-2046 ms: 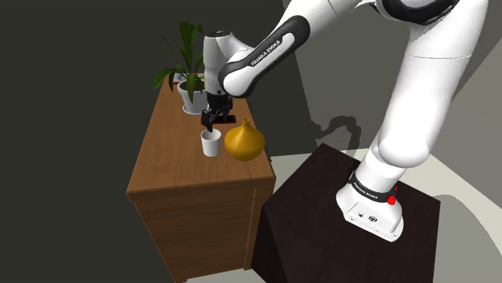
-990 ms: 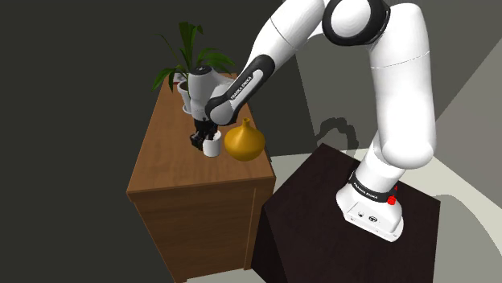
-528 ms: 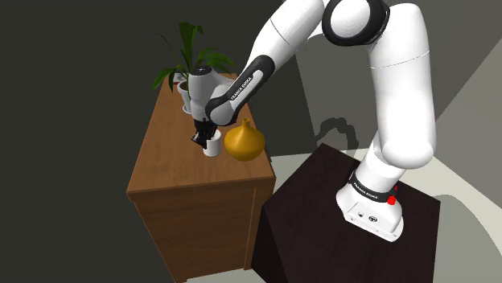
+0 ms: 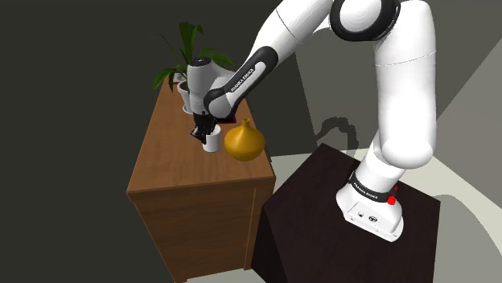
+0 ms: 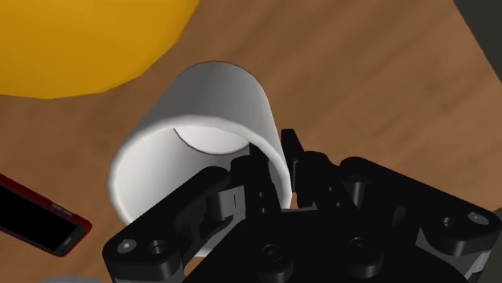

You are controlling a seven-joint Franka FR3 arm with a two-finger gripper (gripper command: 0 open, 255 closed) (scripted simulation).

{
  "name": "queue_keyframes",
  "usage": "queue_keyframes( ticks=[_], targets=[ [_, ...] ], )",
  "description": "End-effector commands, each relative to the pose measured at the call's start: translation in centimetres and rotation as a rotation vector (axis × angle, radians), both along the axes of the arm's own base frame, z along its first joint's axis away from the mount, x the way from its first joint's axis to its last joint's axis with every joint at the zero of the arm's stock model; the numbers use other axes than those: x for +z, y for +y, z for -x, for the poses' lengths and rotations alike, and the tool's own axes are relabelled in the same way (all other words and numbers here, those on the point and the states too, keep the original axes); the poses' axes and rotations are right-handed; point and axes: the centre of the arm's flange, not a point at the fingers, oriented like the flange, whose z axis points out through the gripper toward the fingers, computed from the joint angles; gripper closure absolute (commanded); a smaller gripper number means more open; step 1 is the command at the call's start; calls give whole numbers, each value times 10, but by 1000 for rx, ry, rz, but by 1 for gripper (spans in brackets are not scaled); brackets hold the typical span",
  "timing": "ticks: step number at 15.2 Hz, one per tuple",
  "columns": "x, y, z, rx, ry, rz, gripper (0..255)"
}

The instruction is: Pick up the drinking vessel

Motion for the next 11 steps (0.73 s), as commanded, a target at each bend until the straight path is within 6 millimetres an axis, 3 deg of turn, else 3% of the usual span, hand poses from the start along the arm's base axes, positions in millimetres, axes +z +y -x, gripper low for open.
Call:
queue_keyframes(
  ticks=[1, 9, 11],
  targets=[
    [10, 0, -1, 0, 0, 0, 255],
    [52, 0, -1, 0, 0, 0, 255],
    [53, 0, -1, 0, 0, 0, 255]
  ],
)
